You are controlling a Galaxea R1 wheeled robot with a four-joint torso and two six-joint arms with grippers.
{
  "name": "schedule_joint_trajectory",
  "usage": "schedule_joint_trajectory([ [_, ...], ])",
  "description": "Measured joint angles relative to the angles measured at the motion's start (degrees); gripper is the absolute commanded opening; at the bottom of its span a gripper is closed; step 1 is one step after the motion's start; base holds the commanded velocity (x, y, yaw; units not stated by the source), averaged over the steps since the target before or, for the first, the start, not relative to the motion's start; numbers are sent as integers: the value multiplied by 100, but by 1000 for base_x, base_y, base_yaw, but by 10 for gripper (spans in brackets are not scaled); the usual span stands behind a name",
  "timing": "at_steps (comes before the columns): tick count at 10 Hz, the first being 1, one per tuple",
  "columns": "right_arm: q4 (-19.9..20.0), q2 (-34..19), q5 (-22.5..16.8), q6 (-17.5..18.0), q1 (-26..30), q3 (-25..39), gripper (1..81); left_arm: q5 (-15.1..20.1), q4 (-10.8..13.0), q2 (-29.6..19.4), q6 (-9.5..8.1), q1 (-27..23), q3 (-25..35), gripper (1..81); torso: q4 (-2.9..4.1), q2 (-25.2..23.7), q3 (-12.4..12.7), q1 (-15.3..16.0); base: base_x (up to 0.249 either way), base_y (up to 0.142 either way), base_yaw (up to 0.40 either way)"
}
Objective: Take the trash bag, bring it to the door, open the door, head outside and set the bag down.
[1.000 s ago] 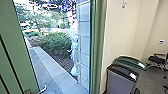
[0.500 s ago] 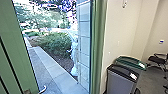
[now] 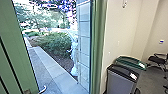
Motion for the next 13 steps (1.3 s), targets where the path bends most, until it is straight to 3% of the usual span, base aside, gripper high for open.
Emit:
schedule_joint_trajectory([
  [6,2,0,0,0,0,0,811,0,89,0,0,0,0,10,0,0,0,0,0,0,17],
  [13,-16,-38,30,-41,49,-15,811,30,107,2,2,37,2,10,0,0,0,-2,0,0,252],
])
